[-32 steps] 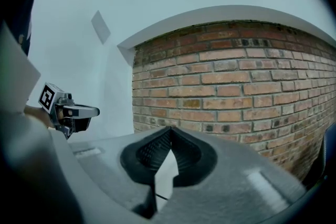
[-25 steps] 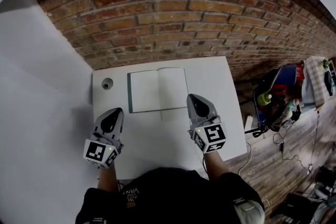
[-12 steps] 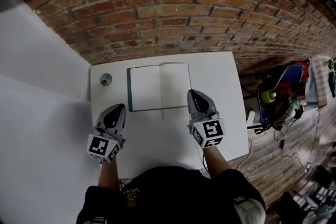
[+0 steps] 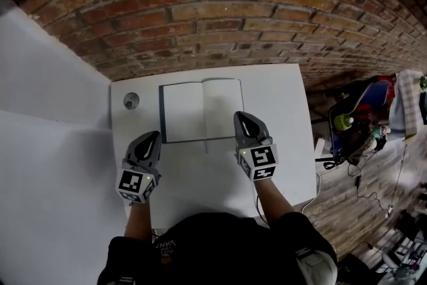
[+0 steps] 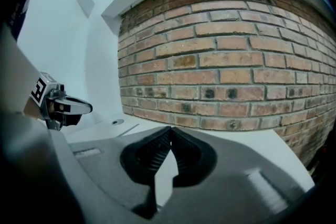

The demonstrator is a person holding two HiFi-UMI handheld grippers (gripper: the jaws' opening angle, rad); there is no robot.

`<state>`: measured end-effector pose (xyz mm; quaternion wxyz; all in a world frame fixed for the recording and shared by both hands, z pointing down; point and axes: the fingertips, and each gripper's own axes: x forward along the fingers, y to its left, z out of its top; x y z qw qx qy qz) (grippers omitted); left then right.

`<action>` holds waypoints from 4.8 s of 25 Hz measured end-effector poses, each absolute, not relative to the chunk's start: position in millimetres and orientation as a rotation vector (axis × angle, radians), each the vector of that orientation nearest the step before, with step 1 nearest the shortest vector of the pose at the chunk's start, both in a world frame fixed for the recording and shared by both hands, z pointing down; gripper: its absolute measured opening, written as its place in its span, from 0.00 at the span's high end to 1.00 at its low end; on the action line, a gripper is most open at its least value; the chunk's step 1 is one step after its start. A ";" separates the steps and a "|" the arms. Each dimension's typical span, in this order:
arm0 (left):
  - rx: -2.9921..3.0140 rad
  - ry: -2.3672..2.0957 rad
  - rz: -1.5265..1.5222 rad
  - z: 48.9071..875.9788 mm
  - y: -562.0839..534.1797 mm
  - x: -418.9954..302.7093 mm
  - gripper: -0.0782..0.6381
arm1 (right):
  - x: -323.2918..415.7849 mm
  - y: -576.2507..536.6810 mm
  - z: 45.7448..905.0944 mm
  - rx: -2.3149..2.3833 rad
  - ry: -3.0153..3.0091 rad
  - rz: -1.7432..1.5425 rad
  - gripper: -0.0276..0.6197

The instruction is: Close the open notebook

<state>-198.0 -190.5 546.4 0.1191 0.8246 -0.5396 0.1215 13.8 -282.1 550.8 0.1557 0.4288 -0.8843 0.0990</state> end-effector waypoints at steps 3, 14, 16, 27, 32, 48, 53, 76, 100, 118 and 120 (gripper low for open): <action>2.381 -1.580 0.372 563.5 -197.0 -198.6 0.87 | 17.2 -288.1 566.6 1.231 -2.502 0.287 0.96; 2.256 -1.543 0.419 609.6 -205.7 -207.5 0.87 | 28.2 -294.2 614.4 1.220 -2.408 0.356 0.96; 2.233 -1.539 0.424 616.8 -207.2 -208.8 0.87 | 27.4 -294.2 619.1 1.211 -2.403 0.361 0.96; 2.073 -1.495 0.444 652.4 -213.2 -215.6 0.87 | 22.8 -297.2 652.3 1.167 -2.342 0.401 0.96; 1.993 -1.498 0.469 660.7 -214.8 -220.4 0.87 | 24.0 -298.0 663.4 1.148 -2.309 0.403 0.96; 1.813 -1.363 0.556 681.4 -213.3 -210.9 0.64 | 25.7 -295.5 675.8 1.094 -2.194 0.392 0.96; 1.784 -1.301 0.569 679.8 -213.3 -206.7 0.63 | 23.9 -296.9 674.3 1.101 -2.197 0.380 0.96; 1.646 -1.177 0.186 665.3 -222.1 -200.1 0.61 | 22.7 -297.4 677.2 1.024 -2.155 0.456 0.96; 1.749 -1.087 -0.135 598.4 -227.0 -183.0 0.62 | 25.4 -298.6 675.1 1.022 -2.147 0.461 0.96; 1.975 -0.980 -0.131 534.9 -233.3 -119.5 0.63 | 26.6 -297.4 673.3 1.018 -2.160 0.490 0.96; 1.991 -0.964 -0.129 530.5 -234.2 -111.6 0.63 | 27.4 -297.4 672.6 1.019 -2.160 0.489 0.96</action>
